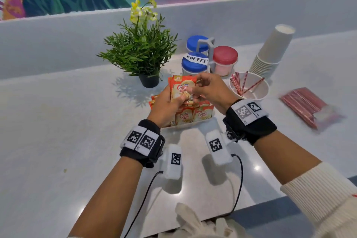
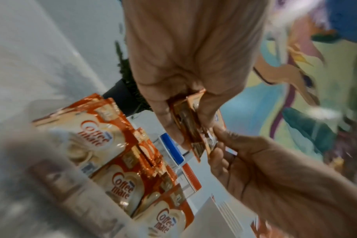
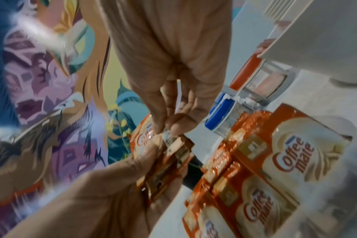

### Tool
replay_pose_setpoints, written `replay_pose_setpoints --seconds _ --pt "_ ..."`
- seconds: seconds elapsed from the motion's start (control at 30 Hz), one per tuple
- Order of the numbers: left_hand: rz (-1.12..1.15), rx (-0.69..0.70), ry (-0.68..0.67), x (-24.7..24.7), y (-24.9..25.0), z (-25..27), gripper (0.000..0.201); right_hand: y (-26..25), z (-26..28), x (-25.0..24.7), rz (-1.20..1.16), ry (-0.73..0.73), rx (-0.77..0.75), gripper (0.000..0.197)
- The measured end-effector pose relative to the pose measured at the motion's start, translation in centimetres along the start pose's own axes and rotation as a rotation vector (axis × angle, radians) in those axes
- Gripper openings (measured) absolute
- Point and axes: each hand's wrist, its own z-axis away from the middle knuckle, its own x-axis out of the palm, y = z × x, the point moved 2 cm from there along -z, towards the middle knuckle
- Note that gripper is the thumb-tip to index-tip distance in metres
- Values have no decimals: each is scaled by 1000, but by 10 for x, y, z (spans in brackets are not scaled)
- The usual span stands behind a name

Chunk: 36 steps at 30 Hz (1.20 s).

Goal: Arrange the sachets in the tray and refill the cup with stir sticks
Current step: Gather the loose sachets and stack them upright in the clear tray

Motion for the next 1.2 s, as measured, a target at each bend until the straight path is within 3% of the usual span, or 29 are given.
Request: replay_pose_setpoints --seconds 0.23,0.33,0.47,0.67,0.83,0.97,1.2 --pt "342 -198 28 -25 -24 8 36 13 -17 33 -38 -24 71 24" --pt "389 -208 60 -38 -33 13 36 14 -23 47 -12 -69 84 24" --pt "413 -193 106 -50 -42 15 38 16 -33 60 34 -25 66 27" --pt "401 -207 297 -69 -58 13 40 21 -40 60 195 3 -4 29" --pt "364 -217 438 -84 -70 10 35 31 -32 57 598 -91 -129 31" --pt "349 -202 445 -83 -68 5 35 41 -23 65 787 -182 -170 18" --pt "304 -186 327 -69 -61 3 38 47 -23 66 876 -216 -136 12"
